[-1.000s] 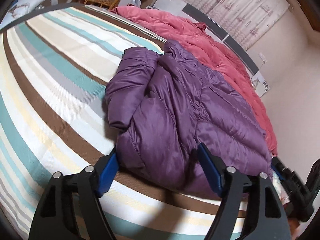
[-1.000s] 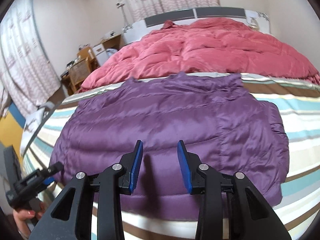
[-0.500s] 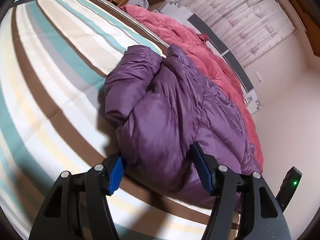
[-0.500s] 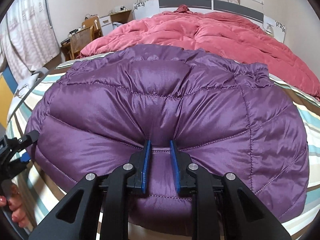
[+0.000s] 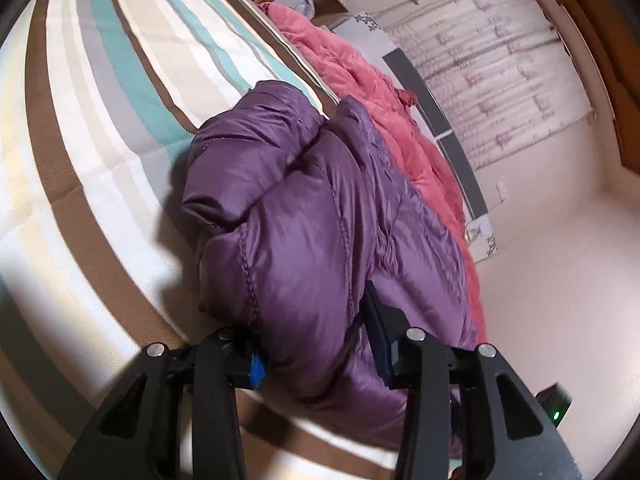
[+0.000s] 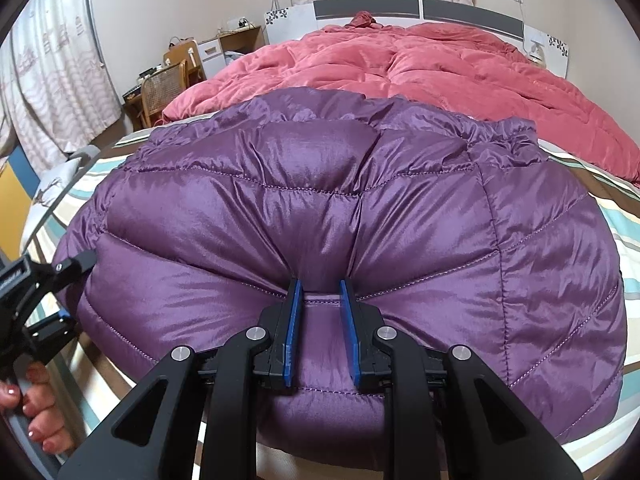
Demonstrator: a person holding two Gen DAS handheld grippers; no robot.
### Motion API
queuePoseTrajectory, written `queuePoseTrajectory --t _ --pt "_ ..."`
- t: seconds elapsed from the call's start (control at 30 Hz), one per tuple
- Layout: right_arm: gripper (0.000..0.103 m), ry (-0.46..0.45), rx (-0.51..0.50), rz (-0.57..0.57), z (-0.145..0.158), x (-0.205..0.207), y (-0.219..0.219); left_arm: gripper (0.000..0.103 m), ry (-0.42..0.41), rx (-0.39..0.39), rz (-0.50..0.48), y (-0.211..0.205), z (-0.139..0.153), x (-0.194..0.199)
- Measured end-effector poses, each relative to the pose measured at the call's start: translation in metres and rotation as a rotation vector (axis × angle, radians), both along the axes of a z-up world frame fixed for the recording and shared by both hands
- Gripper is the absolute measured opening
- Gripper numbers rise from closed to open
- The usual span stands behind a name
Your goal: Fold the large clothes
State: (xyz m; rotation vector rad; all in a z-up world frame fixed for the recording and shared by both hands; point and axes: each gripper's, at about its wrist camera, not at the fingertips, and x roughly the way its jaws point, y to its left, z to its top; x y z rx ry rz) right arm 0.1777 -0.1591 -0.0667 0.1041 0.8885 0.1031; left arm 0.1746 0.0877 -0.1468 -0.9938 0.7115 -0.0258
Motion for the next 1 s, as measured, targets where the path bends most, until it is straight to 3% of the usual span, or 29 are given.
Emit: queuePoseTrajectory --t 0.13,0.23,0.43,0.57,0.77,1.0 --pt "0.020 -0.001 -0.006 0.000 0.000 -0.001 0.000 0.023 0.011 -0.042 0.011 -0.001 -0.005 0.013" --pt "0.020 0.003 -0.007 -0.001 0.000 -0.002 0.001 0.016 -0.021 -0.006 -0.001 -0.002 0.007 0.017" --pt "0.020 0.029 0.015 -0.002 0.001 -0.007 0.003 0.013 -0.117 0.032 -0.063 0.000 0.038 -0.002" --pt "0.020 0.067 0.053 0.018 0.002 -0.023 0.012 0.013 -0.180 0.112 -0.091 0.004 0.061 -0.023" --pt "0.020 0.034 -0.008 0.013 0.000 -0.039 0.036 0.013 -0.260 0.305 -0.127 -0.008 0.095 -0.035" --pt "0.020 0.004 0.128 0.008 0.001 -0.044 0.014 0.013 -0.358 0.626 -0.205 -0.060 0.146 -0.029"
